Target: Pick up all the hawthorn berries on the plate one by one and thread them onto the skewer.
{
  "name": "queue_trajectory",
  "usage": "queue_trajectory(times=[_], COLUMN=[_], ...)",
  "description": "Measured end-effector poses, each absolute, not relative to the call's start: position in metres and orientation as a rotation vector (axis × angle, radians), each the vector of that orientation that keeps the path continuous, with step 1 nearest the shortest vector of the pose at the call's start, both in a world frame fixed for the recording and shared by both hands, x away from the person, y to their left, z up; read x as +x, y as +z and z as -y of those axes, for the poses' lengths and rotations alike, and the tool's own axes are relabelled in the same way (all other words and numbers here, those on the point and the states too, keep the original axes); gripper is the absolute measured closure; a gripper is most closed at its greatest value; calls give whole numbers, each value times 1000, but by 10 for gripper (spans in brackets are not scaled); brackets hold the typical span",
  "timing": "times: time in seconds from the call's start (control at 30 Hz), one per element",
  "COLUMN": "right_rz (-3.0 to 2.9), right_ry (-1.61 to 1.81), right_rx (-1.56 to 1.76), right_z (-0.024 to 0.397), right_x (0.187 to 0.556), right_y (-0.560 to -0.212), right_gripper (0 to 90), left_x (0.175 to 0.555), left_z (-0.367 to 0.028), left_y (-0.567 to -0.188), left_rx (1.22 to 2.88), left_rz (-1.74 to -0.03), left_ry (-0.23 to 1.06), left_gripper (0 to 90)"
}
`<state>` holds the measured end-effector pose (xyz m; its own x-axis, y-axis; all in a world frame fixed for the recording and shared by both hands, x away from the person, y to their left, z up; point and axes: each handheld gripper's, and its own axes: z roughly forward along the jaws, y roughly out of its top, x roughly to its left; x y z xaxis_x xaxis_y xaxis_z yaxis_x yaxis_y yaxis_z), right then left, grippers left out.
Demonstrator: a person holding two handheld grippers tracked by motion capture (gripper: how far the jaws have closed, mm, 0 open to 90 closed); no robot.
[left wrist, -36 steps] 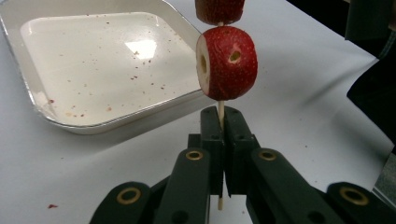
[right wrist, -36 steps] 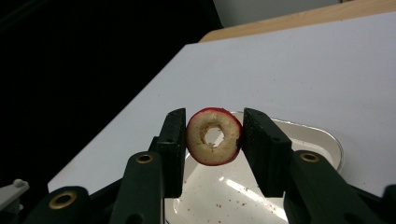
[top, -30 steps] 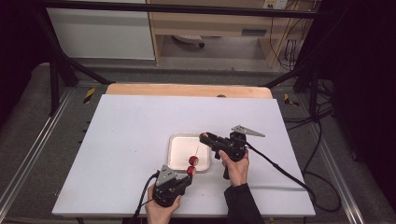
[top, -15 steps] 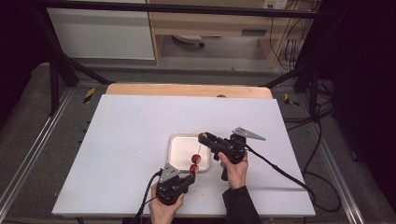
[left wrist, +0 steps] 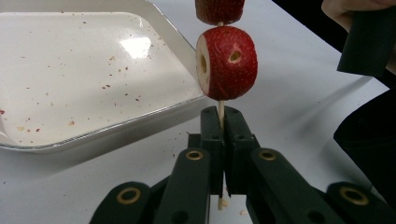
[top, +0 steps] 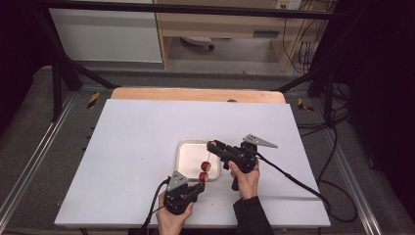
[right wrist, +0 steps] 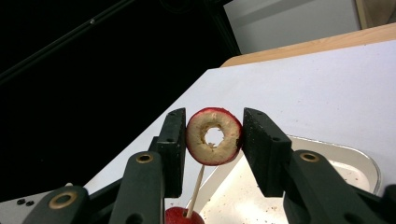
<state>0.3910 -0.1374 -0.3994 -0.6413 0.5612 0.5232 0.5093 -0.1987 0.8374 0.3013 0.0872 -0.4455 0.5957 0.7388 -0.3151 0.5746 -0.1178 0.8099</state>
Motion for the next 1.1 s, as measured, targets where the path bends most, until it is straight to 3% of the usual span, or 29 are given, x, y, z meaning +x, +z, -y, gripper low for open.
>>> queue_trajectory(times=[0.47,0.8,1.1], right_rz=[-1989,-2003,-2062], right_ry=[2007,1962,1959], right_rx=[1318,1226,1257], right_z=[138,135,135], right_x=[389,387,385], right_y=[-399,-404,-404], right_gripper=[616,616,618], left_x=[301,304,308], left_z=[-86,-89,-88], left_y=[-446,-445,-446], left_rx=[1789,1730,1726], left_rz=[-1066,-1075,-1078], left_ry=[185,94,119], left_gripper=[879,879,882])
